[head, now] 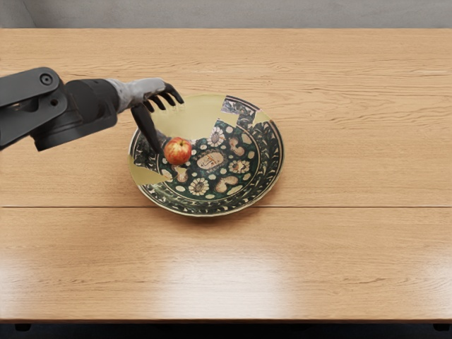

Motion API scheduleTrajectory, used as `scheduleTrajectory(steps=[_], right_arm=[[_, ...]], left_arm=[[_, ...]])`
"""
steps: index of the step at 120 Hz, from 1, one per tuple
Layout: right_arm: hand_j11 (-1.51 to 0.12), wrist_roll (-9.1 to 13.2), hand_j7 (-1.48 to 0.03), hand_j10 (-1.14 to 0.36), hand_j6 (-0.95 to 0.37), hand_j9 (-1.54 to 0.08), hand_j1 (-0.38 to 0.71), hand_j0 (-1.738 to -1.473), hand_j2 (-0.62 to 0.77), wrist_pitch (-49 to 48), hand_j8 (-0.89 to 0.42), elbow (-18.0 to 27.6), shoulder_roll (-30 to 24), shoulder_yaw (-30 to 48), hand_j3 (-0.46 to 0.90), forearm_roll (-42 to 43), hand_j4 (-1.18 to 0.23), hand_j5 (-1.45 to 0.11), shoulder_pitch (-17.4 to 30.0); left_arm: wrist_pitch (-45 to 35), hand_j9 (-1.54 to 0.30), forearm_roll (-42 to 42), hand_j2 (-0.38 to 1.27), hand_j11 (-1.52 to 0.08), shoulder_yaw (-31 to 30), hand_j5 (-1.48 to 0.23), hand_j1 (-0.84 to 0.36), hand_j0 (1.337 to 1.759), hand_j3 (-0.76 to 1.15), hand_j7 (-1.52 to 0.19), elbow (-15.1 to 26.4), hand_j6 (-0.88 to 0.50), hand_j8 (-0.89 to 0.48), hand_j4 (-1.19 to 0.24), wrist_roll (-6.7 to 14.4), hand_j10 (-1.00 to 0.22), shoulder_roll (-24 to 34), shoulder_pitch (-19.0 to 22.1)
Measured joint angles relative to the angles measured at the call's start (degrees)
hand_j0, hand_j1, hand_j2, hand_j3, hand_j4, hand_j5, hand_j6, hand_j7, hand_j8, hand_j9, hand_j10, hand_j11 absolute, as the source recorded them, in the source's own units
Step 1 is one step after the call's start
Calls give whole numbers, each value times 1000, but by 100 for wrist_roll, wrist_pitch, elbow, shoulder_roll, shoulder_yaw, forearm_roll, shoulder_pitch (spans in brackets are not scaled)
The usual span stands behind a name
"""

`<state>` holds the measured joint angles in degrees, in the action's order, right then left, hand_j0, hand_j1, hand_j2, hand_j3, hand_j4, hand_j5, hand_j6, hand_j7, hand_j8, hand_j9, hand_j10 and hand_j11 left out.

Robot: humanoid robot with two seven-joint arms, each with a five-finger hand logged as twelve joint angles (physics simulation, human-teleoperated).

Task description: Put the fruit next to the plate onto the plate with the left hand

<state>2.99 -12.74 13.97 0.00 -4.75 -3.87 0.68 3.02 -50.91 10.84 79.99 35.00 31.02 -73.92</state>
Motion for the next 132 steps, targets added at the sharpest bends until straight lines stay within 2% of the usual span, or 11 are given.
scheduleTrajectory(steps=[25, 37, 66, 71, 83, 92, 110, 132], right_arm=[[-17, 0, -17, -13, -12, -17, -333, -1658, -3, 0, -13, 0, 0, 0, 0, 0, -13, -17, 0], [-17, 0, -17, -13, -13, -17, -333, -1658, -3, 0, -13, 0, 0, -1, 0, 1, -13, -17, 0], [-17, 0, -17, -13, -12, -17, -334, -1658, -3, 0, -13, 0, 0, -5, 0, 0, -13, -17, 1], [-17, 0, -17, -13, -12, -17, -334, -1658, -3, 0, -13, 1, 0, -7, 0, 0, -13, -17, 0], [-16, 0, -16, -12, -12, -16, -334, -1658, -3, 0, -12, 5, 0, -7, 0, 0, -12, -16, 1], [-17, 0, -17, -13, -12, -17, -334, -1658, -3, 0, -12, 7, 0, -8, 0, 0, -13, -17, -1], [-17, 0, -17, -13, -12, -17, -334, -1658, -3, 0, -12, 8, 0, -4, 0, 0, -13, -17, -2], [-17, 0, -17, -12, -12, -17, -334, -1658, -3, 0, -12, 5, 0, -2, 0, 0, -12, -16, -3]], left_arm=[[6, -129, 236, 57, -128, 104, -131, 250, 1658, 0, -128, -10, -73, -91, -88, 0, -100, 43, 17], [252, -79, 1067, 36, -79, 343, -80, 289, 1658, 0, -79, -17, -47, -58, -55, 0, -62, 341, 16], [1938, -24, 3483, 11, -24, 1079, -25, 331, 1658, 0, -24, -69, -16, -20, -19, 0, -20, 1373, 34], [2192, -20, 3706, 9, -20, 1148, -20, 334, 1658, 0, -20, -92, -14, -16, -15, 0, -17, 1489, 152], [2807, -12, 4232, 6, -12, 1678, -13, 340, 1658, 0, -12, -235, -10, -11, -10, 0, -11, 1882, 838], [3009, -8, 4677, 4, -8, 1974, -9, 343, 1658, 0, -8, -346, -7, -8, -8, 0, -8, 2399, 897], [3157, -4, 5605, 1, -4, 2183, -4, 346, 1658, 0, -4, -776, -4, -4, -4, 0, -4, 2827, 1370], [3195, -2, 6002, 0, -2, 2218, -2, 348, 1658, 0, -2, -1065, -1, -1, -1, 0, -1, 2800, 1432]])
